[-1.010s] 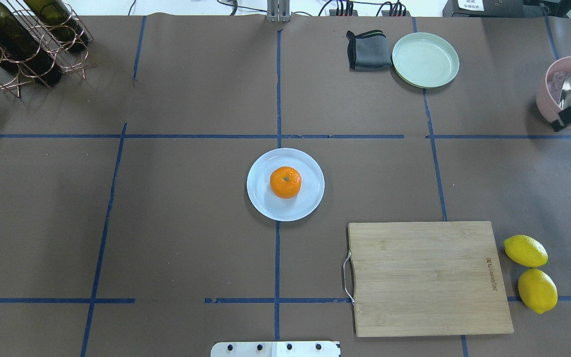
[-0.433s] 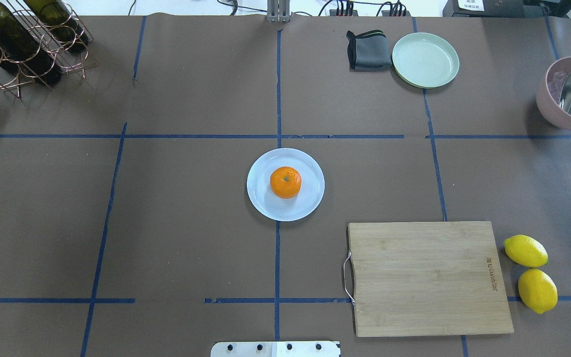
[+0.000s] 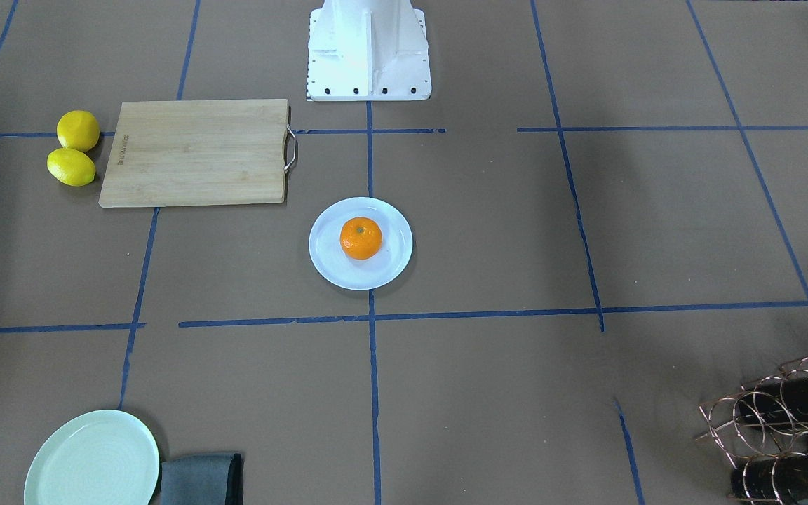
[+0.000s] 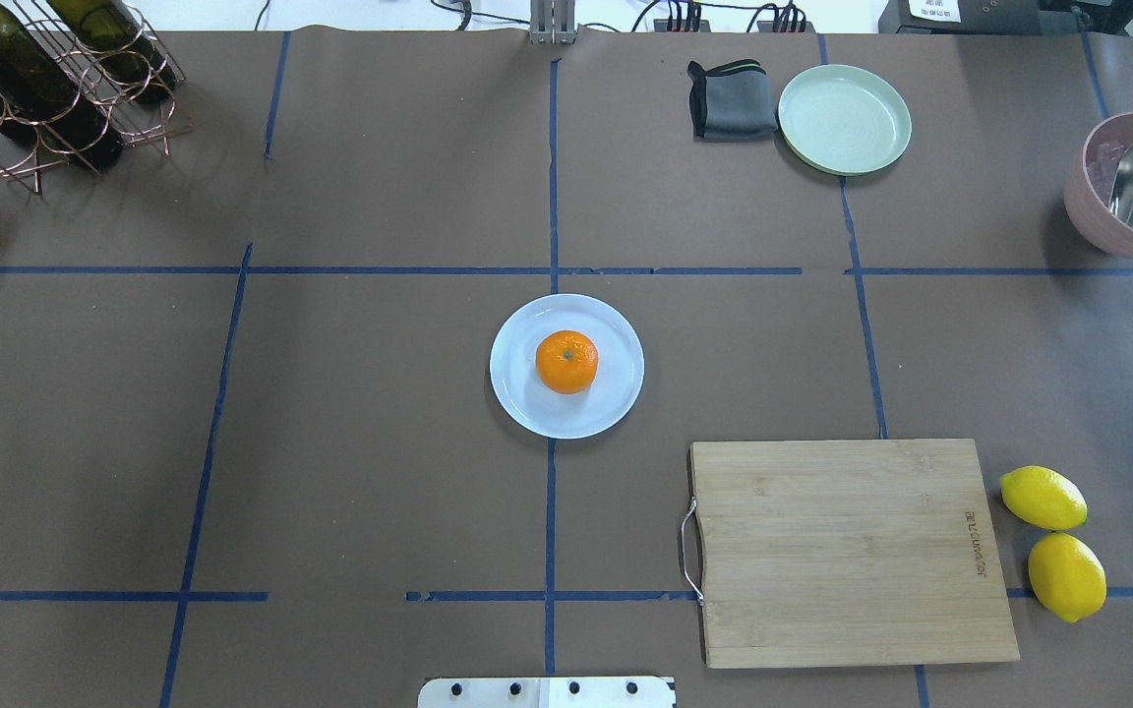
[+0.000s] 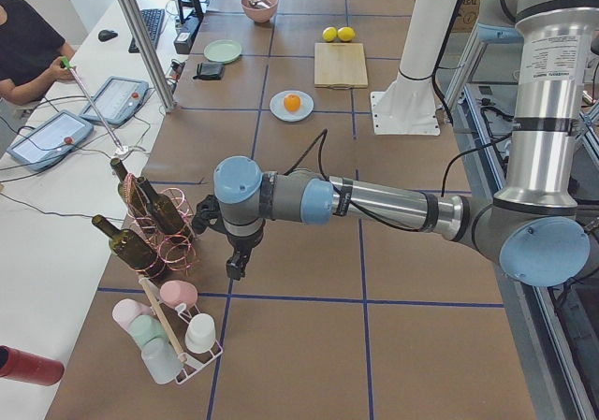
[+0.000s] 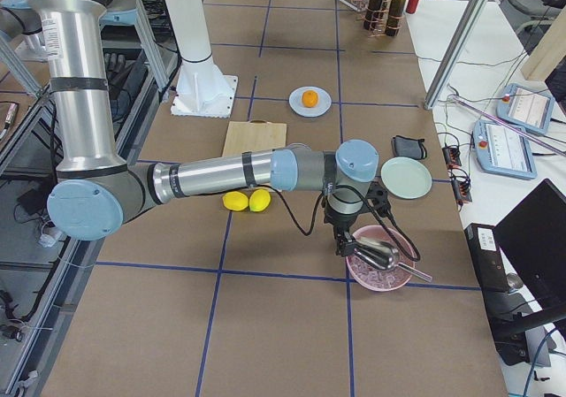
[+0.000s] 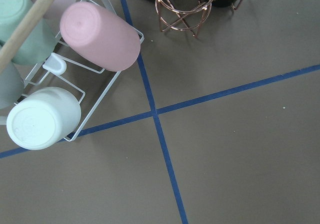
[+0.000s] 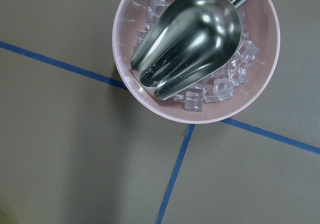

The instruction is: Pick orange to plate

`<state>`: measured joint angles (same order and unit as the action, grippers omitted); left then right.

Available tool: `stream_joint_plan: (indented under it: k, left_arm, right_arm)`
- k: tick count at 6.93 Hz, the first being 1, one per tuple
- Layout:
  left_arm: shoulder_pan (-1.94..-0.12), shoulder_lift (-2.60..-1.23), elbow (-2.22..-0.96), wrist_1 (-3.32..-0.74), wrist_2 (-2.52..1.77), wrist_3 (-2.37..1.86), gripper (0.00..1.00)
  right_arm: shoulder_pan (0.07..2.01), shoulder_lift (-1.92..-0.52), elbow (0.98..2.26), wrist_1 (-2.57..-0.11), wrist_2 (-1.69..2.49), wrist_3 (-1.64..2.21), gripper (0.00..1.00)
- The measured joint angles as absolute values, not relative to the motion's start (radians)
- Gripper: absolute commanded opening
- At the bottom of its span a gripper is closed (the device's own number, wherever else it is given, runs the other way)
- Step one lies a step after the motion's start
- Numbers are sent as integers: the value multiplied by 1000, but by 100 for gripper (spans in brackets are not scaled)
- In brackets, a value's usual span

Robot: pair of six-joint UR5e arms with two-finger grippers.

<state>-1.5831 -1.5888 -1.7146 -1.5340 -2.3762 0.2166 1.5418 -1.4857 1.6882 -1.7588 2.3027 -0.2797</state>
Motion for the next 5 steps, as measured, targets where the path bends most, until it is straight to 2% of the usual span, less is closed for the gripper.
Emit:
stream_joint_plan:
  k: [5]
  left_arm:
    - [-1579,-1582,-1723,-1585,-2378,215,100]
  right_arm:
    - [1542,-1475,1660,-1746,2355,-255,100]
